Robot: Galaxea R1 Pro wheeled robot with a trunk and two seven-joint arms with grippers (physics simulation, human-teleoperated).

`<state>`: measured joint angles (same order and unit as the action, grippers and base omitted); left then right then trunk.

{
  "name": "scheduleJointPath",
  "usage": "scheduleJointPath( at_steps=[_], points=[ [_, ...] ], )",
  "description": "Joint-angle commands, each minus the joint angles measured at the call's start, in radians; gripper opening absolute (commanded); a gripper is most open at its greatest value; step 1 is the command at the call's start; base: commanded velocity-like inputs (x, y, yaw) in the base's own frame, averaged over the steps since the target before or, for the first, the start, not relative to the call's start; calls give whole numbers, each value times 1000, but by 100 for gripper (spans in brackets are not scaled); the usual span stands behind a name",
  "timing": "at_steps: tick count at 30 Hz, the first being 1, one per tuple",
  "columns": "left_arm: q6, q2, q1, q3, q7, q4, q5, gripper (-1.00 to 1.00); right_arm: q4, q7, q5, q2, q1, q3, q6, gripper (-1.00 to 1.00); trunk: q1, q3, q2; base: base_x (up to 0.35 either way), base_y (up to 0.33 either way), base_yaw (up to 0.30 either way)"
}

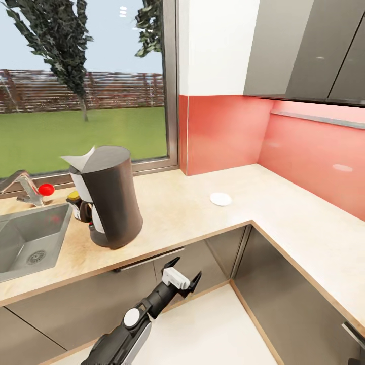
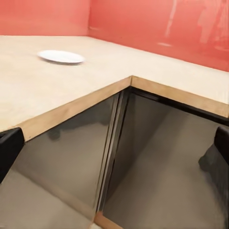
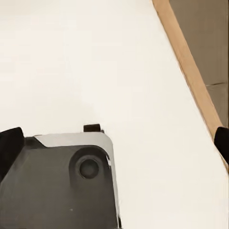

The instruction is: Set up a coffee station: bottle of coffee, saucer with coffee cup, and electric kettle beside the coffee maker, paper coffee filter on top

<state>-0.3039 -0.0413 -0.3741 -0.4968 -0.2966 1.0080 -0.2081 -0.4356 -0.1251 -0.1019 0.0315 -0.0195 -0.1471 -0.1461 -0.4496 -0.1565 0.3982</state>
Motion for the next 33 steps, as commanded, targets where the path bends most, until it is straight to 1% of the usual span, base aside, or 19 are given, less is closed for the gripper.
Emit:
scheduleJointPath(
  at_steps=[1,2,4,7,8,10,11,12,15,17,21,22,25,26,27,29,30,31,33],
  points=[
    [3,-1,-3,0,2,2,-12,100,-47,-1,-10,1,0,-7,-3,100,0,-2,2,0,0,0],
    [49,-5,-16,-1,50,11,-15,100,-194,-1,-10,2,-1,-5,-1,100,0,-2,2,0,0,0],
    [103,-10,-46,-1,88,25,-17,100,-307,-1,-9,6,-2,-4,0,100,0,-2,2,0,0,0],
    [159,-12,-91,3,112,45,-19,100,-416,-1,-8,22,-2,-2,1,100,0,-2,2,0,0,0],
    [189,-12,-115,14,118,53,-26,100,-465,-1,-8,33,-2,2,1,100,0,-2,2,0,0,0],
    [259,-14,-164,54,124,60,-57,100,-555,-1,-8,57,-3,29,2,100,0,-2,2,0,0,0],
    [278,-14,-177,65,124,62,-66,100,-577,-1,-8,63,-3,39,2,100,0,-2,2,0,0,0],
    [314,-13,-202,87,122,63,-83,100,-621,-2,-9,70,-3,58,2,100,0,-2,2,0,0,0],
    [395,-11,-262,129,119,65,-120,100,-723,-2,-8,80,-3,90,7,100,0,-2,2,0,0,0],
    [433,-9,-297,143,118,65,-134,100,-782,-2,-7,83,-3,99,19,100,0,-2,2,0,0,0],
    [511,-9,-366,155,118,66,-145,100,-913,-2,-2,85,-8,106,85,100,0,-2,2,0,0,0],
    [521,-9,-374,155,118,66,-146,100,-928,-2,3,86,-10,107,98,100,0,-2,2,0,0,0],
    [568,-9,-410,159,120,66,-147,100,-990,-2,51,86,-31,108,160,100,0,-2,2,0,0,0],
    [585,-9,-421,163,121,66,-147,100,-1008,-2,81,86,-47,108,187,100,0,-2,2,0,0,0],
    [592,-9,-426,165,121,66,-147,100,-1015,-2,98,86,-56,108,200,100,0,-2,2,0,0,0],
    [621,-9,-438,180,121,65,-148,100,-1032,-2,169,81,-103,108,265,100,0,-2,2,0,0,0],
    [628,-9,-439,184,121,65,-148,100,-1034,-2,185,80,-117,108,283,100,0,-2,2,0,0,0],
    [640,-9,-441,192,121,65,-148,100,-1037,-2,213,79,-147,107,322,100,0,-2,2,0,0,0],
    [656,-7,-440,204,120,65,-150,100,-1041,-2,246,77,-225,106,403,100,0,-2,2,0,0,0]
  ],
)
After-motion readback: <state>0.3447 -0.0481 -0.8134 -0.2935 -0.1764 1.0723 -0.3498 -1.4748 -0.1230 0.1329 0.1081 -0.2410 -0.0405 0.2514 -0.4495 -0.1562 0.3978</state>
